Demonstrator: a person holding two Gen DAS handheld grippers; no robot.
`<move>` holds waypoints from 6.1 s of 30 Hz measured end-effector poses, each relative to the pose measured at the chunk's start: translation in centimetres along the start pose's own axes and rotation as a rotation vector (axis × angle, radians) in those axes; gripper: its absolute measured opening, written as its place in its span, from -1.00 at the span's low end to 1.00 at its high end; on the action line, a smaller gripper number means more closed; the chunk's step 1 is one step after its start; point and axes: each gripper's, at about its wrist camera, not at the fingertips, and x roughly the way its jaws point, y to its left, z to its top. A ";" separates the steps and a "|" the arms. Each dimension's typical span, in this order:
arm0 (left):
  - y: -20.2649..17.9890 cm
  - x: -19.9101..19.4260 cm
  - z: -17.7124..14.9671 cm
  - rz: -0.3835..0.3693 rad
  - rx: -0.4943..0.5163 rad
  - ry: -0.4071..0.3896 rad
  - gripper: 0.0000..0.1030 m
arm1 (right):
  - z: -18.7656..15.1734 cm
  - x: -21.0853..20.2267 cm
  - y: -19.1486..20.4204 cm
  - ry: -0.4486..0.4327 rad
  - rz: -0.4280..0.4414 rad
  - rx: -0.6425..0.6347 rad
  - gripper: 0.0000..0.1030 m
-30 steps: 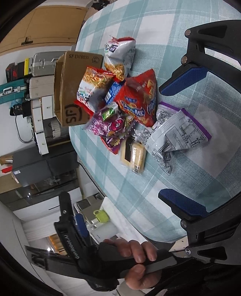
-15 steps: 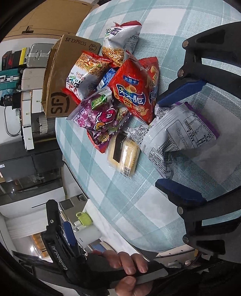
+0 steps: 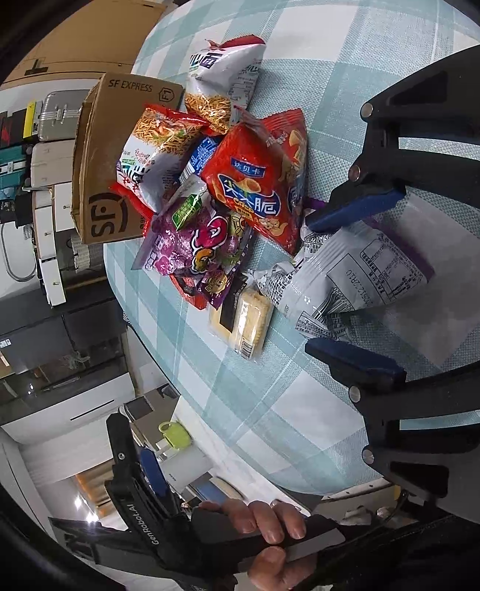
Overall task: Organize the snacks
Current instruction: 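Lower the right gripper onto the clear-and-purple snack bag and close, then close the left gripper on the clear cracker pack while the right gripper holds its bag, then carry both packets over the cardboard box and open both grippers inside it, then move both grippers back over the remaining snack pile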
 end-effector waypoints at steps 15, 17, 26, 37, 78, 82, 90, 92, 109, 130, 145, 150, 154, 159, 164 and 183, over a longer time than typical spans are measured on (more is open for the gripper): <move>-0.1 -0.2 -0.3 0.026 0.021 0.029 0.99 | -1.0 -1.7 -0.4 -0.063 0.038 0.036 -0.20; -0.2 -0.1 -0.4 0.030 0.024 0.035 0.99 | -1.1 -1.9 -0.5 -0.071 0.048 0.042 -0.21; -0.4 1.6 -1.1 0.031 0.042 0.095 0.99 | -1.5 -3.1 -1.6 -0.105 0.107 0.095 -0.23; -3.5 5.7 -3.8 -0.047 0.094 0.246 0.99 | -2.5 -5.6 -1.3 -0.159 0.098 0.095 -0.24; -8.0 10.4 -6.6 -0.166 0.091 0.406 0.07 | -4.0 -11.6 -3.3 -0.299 0.035 0.142 -0.24; -7.6 9.9 -6.8 -0.186 0.092 0.408 0.06 | -3.8 -11.7 -3.2 -0.302 0.032 0.143 -0.24; -6.5 8.9 -7.3 -0.170 0.093 0.397 0.06 | -3.4 -11.8 -3.1 -0.310 0.035 0.147 -0.24; -6.0 8.6 -7.2 -0.165 0.086 0.393 0.06 | -3.2 -11.9 -3.0 -0.311 0.036 0.144 -0.24; -5.4 1.4 -1.0 -0.216 0.113 0.199 0.06 | 0.2 -13.4 -2.4 -0.373 0.074 0.133 -0.24; -10.0 -1.7 12.0 -0.336 0.205 0.062 0.07 | 10.8 -18.7 -3.4 -0.499 0.104 0.074 -0.24; -12.8 5.0 22.9 -0.393 0.115 0.107 0.07 | 22.1 -18.6 -6.2 -0.540 0.098 0.056 -0.24; -15.7 8.9 24.8 -0.371 0.166 0.133 0.07 | 25.4 -16.3 -8.9 -0.510 0.096 0.100 -0.24; -17.8 13.7 25.5 -0.376 0.183 0.207 0.07 | 27.6 -13.0 -11.8 -0.445 0.064 0.151 -0.24; -19.5 20.4 24.4 -0.358 0.184 0.306 0.07 | 28.6 -8.7 -14.8 -0.357 0.030 0.184 -0.24; -19.8 25.3 22.2 -0.337 0.180 0.361 0.07 | 27.8 -5.2 -17.2 -0.304 0.019 0.201 -0.24; -20.0 34.7 17.6 -0.312 0.225 0.421 0.07 | 26.2 2.7 -21.0 -0.170 -0.021 0.250 -0.19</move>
